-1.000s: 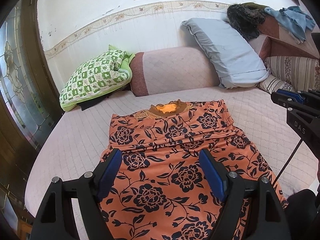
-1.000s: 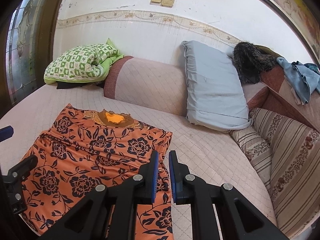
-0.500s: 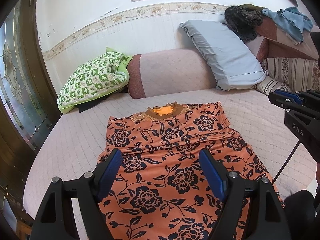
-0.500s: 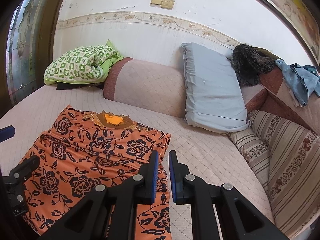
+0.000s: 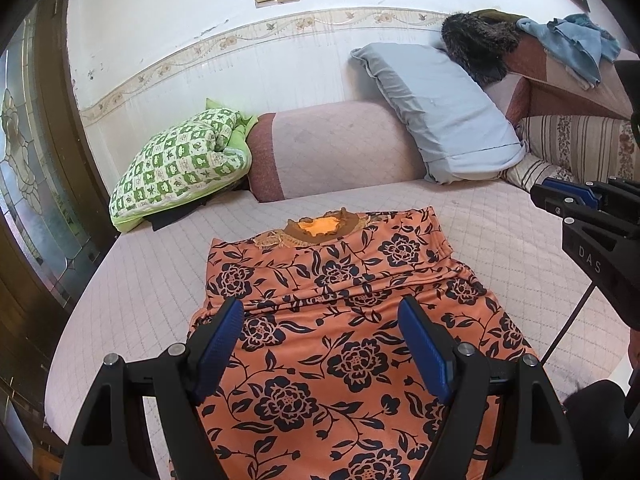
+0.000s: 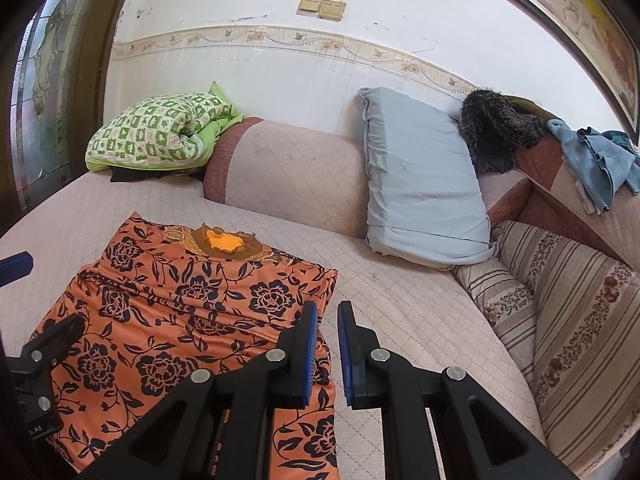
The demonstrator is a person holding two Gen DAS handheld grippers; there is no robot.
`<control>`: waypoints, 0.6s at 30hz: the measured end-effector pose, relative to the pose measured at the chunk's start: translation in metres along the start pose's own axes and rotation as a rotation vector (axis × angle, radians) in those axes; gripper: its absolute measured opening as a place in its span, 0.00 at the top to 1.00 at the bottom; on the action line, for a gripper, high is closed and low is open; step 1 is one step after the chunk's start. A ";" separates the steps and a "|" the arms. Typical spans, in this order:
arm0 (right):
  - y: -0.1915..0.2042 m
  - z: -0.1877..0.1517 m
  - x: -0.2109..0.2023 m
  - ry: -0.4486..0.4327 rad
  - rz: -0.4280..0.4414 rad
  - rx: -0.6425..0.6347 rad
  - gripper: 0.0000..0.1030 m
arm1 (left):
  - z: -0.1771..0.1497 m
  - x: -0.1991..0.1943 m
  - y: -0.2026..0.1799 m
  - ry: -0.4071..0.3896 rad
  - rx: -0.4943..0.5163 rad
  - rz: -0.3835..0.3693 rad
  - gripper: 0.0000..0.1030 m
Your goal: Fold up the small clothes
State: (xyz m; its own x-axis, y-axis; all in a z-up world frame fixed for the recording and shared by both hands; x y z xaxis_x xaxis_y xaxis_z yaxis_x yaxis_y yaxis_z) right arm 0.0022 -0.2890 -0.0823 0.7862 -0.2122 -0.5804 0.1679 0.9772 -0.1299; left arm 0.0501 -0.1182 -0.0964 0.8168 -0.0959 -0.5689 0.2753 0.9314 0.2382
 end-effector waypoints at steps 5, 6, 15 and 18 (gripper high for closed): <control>-0.001 0.002 -0.005 -0.009 -0.004 -0.001 0.88 | 0.002 -0.005 0.000 -0.012 0.003 -0.003 0.22; 0.000 0.003 -0.006 -0.011 -0.005 -0.002 0.88 | 0.002 -0.006 0.001 -0.013 0.002 -0.003 0.22; 0.006 -0.001 -0.019 0.004 0.038 -0.009 0.88 | -0.009 -0.014 0.016 -0.009 0.009 0.031 0.21; 0.004 -0.018 -0.014 0.062 0.096 0.014 0.88 | -0.030 -0.005 0.031 0.045 0.010 0.073 0.20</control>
Point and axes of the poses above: each gripper's, at about its wrist camera, not at the fingertips, and x roughly the way its jaws point, y to its left, z to its top, the point moved 1 cm from there along x, roughly the way its jaws point, and after that the axes turned 8 degrees about z, right-handed, at the moved point
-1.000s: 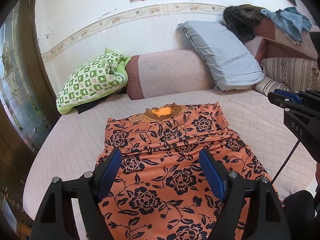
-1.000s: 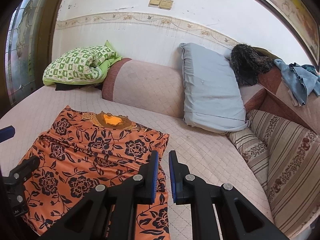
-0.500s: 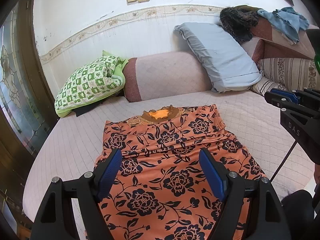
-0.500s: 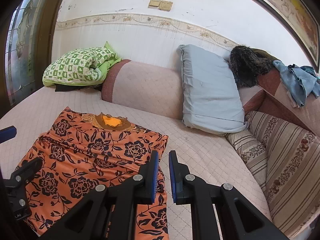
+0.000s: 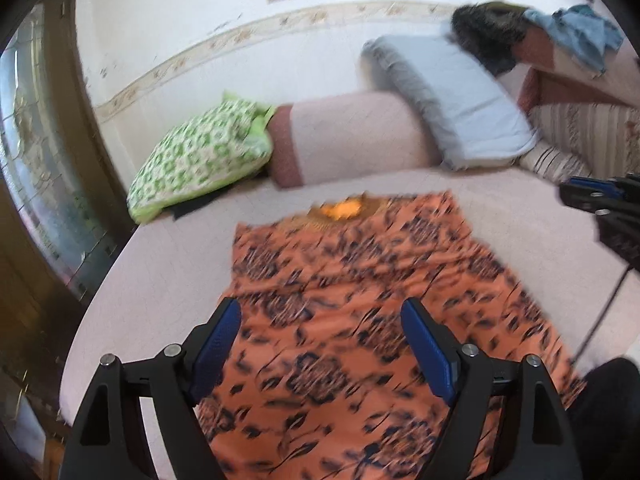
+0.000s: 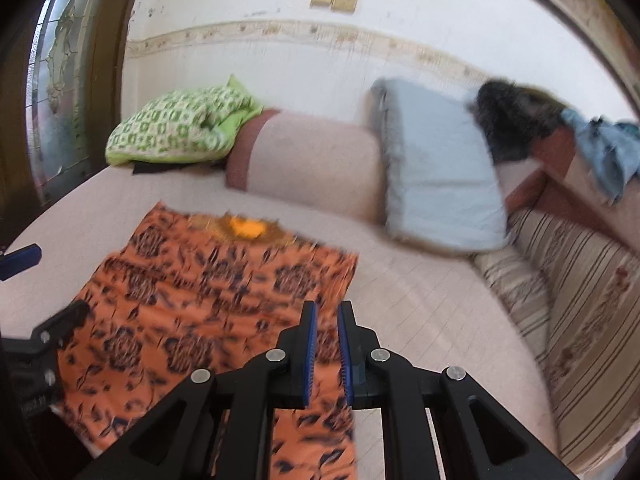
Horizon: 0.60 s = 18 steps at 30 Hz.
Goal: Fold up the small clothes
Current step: 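Move both grippers toward the blouse hem to grasp it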
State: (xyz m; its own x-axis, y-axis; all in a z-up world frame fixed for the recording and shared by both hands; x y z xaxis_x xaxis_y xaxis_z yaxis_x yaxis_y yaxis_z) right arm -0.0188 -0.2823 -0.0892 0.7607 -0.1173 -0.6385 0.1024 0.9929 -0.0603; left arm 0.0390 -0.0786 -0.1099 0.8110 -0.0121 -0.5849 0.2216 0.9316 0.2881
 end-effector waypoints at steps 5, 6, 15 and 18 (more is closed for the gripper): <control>0.008 -0.038 0.012 0.092 -0.003 -0.041 0.88 | -0.033 0.011 0.032 0.072 -0.044 0.056 0.20; 0.011 -0.046 0.013 0.105 0.000 -0.057 0.88 | -0.037 0.011 0.038 0.075 -0.050 0.071 0.20; 0.034 -0.094 0.024 0.241 0.155 -0.047 0.88 | -0.055 0.005 0.081 0.070 -0.107 0.131 0.20; 0.040 -0.101 0.027 0.273 0.196 -0.026 0.88 | -0.064 0.007 0.090 0.089 -0.121 0.135 0.20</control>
Point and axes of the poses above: each gripper's, at about its wrist camera, not at the fingertips, and x roughly the way its jaws point, y to its left, z to its top, the point moved 1 cm from there along x, roughly the way its jaws point, and after that the axes turned 8 degrees about z, right-handed, at the moved point
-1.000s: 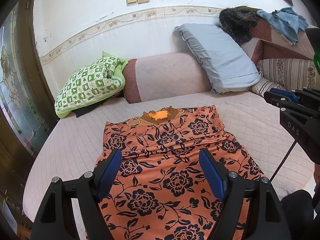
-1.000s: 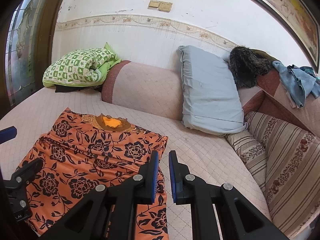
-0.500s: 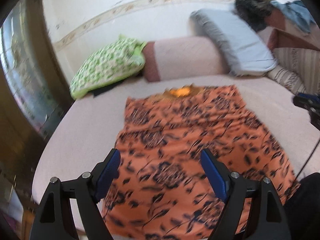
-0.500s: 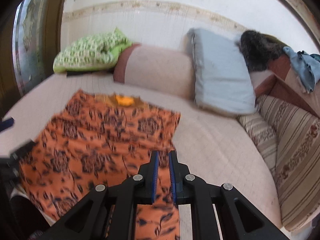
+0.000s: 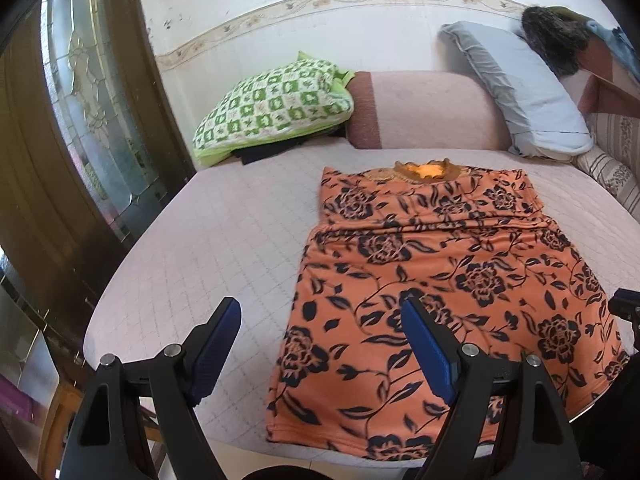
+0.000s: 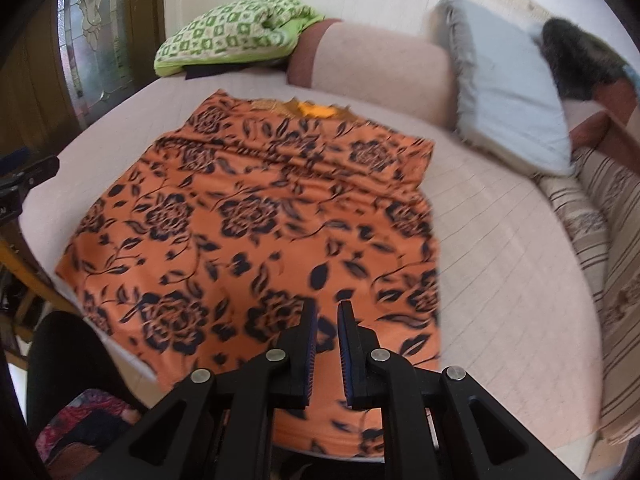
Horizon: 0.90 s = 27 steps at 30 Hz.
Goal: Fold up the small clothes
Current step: 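Move both grippers toward the blouse hem to grasp it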
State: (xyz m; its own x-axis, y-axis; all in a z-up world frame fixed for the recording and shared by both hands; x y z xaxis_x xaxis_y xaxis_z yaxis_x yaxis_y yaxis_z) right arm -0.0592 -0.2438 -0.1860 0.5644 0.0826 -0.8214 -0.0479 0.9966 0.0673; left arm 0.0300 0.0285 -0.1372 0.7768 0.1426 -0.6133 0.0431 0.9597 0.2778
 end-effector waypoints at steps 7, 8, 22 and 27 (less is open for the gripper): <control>-0.025 -0.012 0.001 0.030 0.088 0.150 0.36 | -0.039 0.032 0.034 0.142 -0.032 0.016 0.18; -0.030 -0.013 0.000 0.025 0.094 0.178 0.30 | -0.048 0.037 0.042 0.170 -0.038 0.023 0.18; -0.125 -0.063 0.005 0.055 0.200 0.515 0.30 | -0.092 0.071 0.073 0.298 -0.143 -0.114 0.18; -0.151 -0.081 0.010 0.036 0.279 0.641 0.32 | -0.089 0.090 0.062 0.315 -0.158 -0.224 0.18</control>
Point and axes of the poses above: each gripper's, at about its wrist camera, not at the fingertips, and x roughly the way its jaws point, y to its left, z to its top, the point moved 1 cm from there along x, roughly the way its jaws point, and after that the axes turned 8 degrees about z, right-handed, at the moved point
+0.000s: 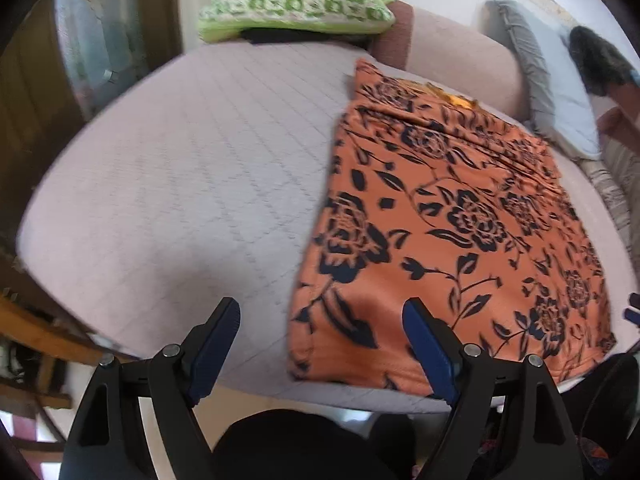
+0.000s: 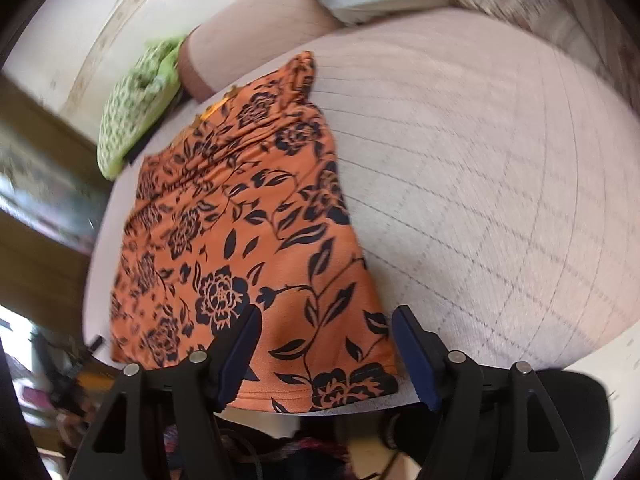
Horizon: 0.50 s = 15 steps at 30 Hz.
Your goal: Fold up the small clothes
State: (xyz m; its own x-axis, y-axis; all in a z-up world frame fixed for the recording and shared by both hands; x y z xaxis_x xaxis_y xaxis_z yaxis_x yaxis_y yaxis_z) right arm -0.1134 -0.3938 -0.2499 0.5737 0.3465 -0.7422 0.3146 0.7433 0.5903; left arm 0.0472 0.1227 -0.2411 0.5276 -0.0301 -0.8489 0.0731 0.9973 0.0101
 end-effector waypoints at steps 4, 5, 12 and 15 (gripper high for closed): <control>-0.026 -0.002 0.003 0.000 0.063 0.096 0.39 | 0.000 0.018 -0.003 0.047 0.003 -0.064 0.22; -0.034 -0.003 0.005 0.000 0.080 0.125 0.39 | 0.000 0.022 -0.003 0.058 -0.002 -0.086 0.29; -0.051 -0.007 0.029 0.038 0.139 0.182 0.45 | 0.000 0.023 -0.005 0.056 0.026 -0.117 0.57; -0.043 -0.009 0.031 0.073 0.138 0.126 0.68 | 0.000 0.023 -0.003 0.056 0.026 -0.124 0.56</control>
State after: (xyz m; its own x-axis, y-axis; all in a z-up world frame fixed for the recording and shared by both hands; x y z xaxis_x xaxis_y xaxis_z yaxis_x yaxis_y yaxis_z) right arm -0.1153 -0.4099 -0.3013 0.5629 0.4840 -0.6700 0.3315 0.6104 0.7194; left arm 0.0593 0.1188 -0.2605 0.4652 -0.1484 -0.8727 0.1570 0.9841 -0.0836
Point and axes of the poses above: each gripper's, at about its wrist camera, not at the fingertips, and x roughly the way its jaws point, y to its left, z to its top, the point moved 1 cm from there along x, roughly the way its jaws point, and after that the axes turned 8 degrees about z, right-handed, at the moved point
